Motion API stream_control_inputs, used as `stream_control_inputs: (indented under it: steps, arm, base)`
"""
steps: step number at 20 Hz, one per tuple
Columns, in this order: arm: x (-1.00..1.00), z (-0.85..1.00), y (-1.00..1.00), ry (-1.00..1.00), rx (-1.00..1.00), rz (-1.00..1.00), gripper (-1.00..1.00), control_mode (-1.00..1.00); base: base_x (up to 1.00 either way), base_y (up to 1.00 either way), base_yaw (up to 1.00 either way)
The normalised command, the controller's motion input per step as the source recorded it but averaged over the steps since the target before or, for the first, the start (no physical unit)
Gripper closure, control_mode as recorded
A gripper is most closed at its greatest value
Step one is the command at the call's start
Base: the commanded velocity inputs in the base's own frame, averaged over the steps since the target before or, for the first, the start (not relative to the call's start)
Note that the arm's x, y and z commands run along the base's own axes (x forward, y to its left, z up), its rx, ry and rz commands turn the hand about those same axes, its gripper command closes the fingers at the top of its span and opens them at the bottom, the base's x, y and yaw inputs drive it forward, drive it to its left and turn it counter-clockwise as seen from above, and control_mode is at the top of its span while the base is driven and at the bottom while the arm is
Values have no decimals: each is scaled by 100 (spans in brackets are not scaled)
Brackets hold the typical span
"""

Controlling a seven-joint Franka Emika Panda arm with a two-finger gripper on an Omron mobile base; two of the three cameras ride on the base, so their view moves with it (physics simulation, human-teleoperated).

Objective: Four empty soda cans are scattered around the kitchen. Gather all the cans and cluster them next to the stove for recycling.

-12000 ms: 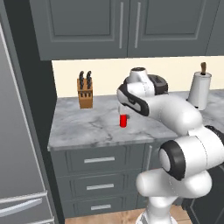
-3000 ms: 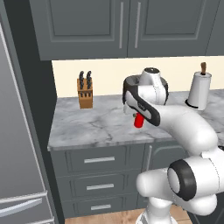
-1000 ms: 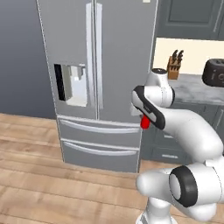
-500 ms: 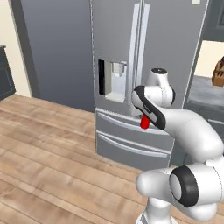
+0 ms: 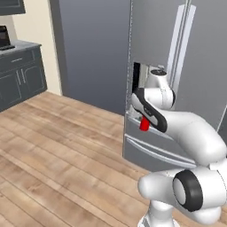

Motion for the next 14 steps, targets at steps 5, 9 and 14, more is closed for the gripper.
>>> stream_control_inputs:
  steps: [5,9,14]
  arm:
    - [0,0,0,0,0,0,100,100]
    - [0,0,0,0,0,0,100,100]
    - [0,0,0,0,0,0,100,100]
  base:
    - [95,22,16]
    - [98,18,16]
    - [100,17,16]
